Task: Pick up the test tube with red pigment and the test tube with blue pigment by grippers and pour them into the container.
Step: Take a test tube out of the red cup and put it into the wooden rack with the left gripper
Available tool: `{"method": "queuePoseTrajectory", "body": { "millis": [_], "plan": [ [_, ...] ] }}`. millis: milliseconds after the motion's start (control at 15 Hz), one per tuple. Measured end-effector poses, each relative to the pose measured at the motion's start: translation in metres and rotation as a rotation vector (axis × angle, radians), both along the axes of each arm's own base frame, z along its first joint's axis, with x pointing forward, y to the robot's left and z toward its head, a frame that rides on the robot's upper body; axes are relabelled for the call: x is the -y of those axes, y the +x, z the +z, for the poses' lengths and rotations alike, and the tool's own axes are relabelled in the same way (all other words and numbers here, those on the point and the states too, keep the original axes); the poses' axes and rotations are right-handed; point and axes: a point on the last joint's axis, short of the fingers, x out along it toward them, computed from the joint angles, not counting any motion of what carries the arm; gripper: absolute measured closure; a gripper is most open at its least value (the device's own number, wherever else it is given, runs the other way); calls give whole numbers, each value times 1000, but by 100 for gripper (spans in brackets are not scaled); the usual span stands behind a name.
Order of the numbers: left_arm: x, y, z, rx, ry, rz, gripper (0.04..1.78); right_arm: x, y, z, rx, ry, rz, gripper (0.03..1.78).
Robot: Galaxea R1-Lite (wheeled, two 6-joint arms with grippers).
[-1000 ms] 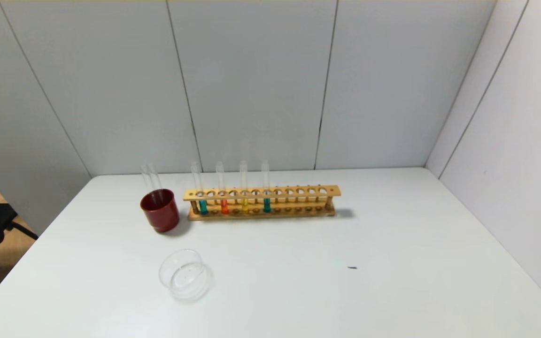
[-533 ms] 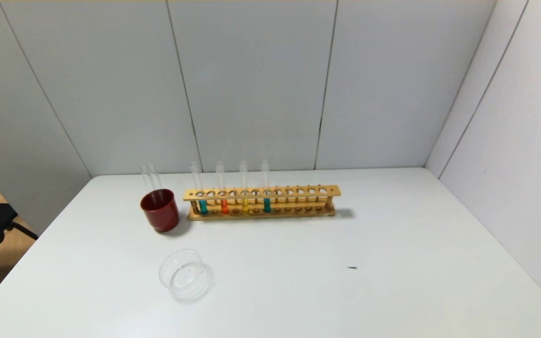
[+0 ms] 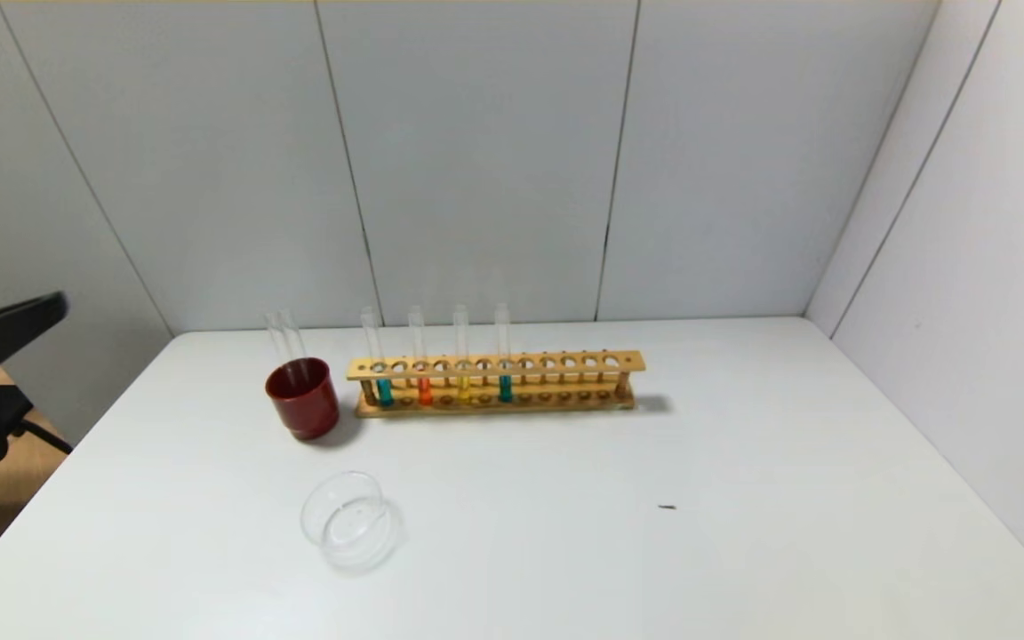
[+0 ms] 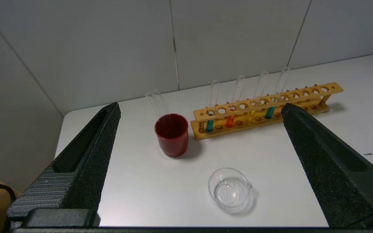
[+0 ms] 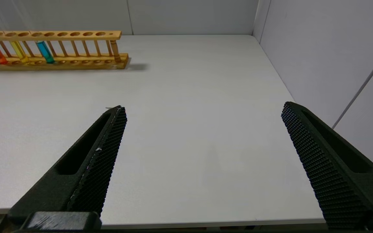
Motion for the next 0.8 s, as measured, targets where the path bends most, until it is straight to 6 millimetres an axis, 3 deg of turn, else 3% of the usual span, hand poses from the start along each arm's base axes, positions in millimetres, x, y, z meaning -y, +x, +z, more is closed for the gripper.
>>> {"method": "queuePoseTrajectory", "body": {
  "millis": [200,400,800],
  "plan": [
    [15,76,-7,-73,5,-58,7,0,0,0,0,0,0,6],
    [32,135,-29,-111,10,-87,7,0,0,0,0,0,0,6],
    [49,207,-87,-176,10,-105,7,0,0,0,0,0,0,6]
  ]
}}
